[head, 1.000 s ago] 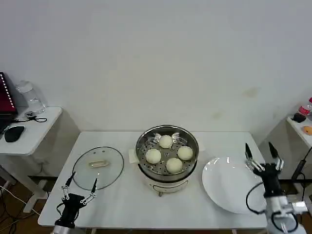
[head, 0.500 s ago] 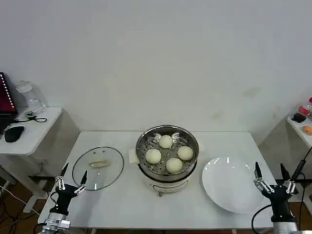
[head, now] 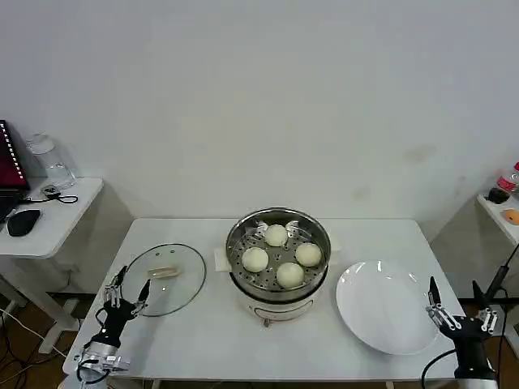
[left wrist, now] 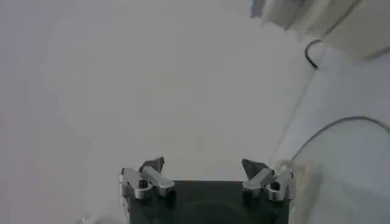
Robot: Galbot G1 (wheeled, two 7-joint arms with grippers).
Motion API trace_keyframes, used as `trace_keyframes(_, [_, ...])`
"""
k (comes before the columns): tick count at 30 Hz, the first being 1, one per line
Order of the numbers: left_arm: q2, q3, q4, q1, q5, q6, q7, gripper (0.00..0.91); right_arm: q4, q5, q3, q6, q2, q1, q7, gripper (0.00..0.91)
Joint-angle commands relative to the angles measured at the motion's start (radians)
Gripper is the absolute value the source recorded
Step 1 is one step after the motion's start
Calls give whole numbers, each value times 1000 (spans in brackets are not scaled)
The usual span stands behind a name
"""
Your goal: Take steamed baozi put them in steamer then cover it.
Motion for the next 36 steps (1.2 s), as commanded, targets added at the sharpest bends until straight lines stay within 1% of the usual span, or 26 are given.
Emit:
trace_keyframes(1, [10,84,34,-66,122,157,-25,907,11,-12,5,-3,16,-13,-3,907])
trace_keyframes(7, [2,128,20,-86,126,213,6,907,21,-15,5,-5,20,-17,-3,907])
trace_keyframes(17, [6,134,28,-90,140,278,32,907,37,-19,5,-5,32,-27,-5,907])
trace_keyframes(29, [-6,152,83,-135,144,287,34,907,54,-29,5,3,35,-51,-9,907])
trace_keyframes(36, [-9,154,149,-182,147,295,22,907,62,-34,5,7,45,-61,-11,907])
